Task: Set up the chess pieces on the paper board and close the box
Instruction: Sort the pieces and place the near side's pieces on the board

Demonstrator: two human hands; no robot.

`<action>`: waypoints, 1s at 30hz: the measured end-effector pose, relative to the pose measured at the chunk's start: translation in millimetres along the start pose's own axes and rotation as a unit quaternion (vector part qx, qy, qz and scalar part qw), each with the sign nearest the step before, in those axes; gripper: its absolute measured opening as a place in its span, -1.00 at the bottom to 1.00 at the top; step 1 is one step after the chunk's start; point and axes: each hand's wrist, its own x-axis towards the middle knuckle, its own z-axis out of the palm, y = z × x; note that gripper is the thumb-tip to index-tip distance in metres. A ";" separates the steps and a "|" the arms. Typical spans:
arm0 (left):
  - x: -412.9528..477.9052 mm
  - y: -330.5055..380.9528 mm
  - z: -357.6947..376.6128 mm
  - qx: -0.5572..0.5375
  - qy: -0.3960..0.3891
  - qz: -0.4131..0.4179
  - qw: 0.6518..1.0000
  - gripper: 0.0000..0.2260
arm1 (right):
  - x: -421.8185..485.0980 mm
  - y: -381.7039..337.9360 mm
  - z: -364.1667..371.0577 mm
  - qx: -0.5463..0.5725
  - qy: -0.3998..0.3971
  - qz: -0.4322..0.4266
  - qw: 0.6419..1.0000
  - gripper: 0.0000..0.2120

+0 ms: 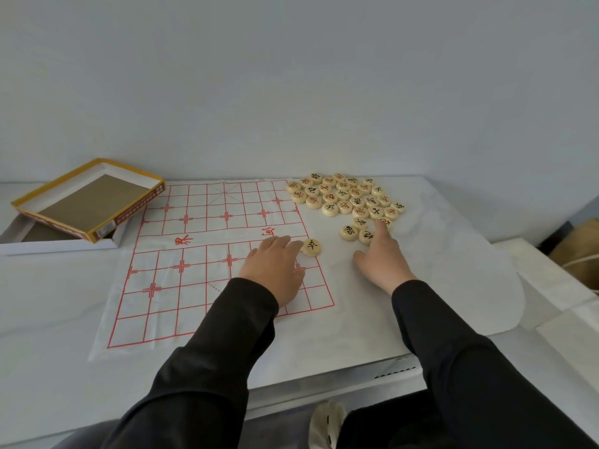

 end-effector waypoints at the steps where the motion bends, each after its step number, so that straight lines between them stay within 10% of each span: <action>1: -0.2 -1.0 -0.8 0.001 -0.003 -0.001 1.000 -0.50 | 0.6 -1.8 0.0 0.012 -0.010 -0.007 1.000 -0.30; 23: -6.4 -2.3 -3.1 0.010 -0.017 0.001 1.000 -0.45 | 21.7 6.6 6.4 0.088 0.018 -0.128 0.988 -0.37; 30: -5.6 -5.7 -4.4 -0.003 -0.009 -0.009 1.000 -0.44 | 29.1 1.8 29.4 -0.071 0.045 -0.182 0.980 -0.58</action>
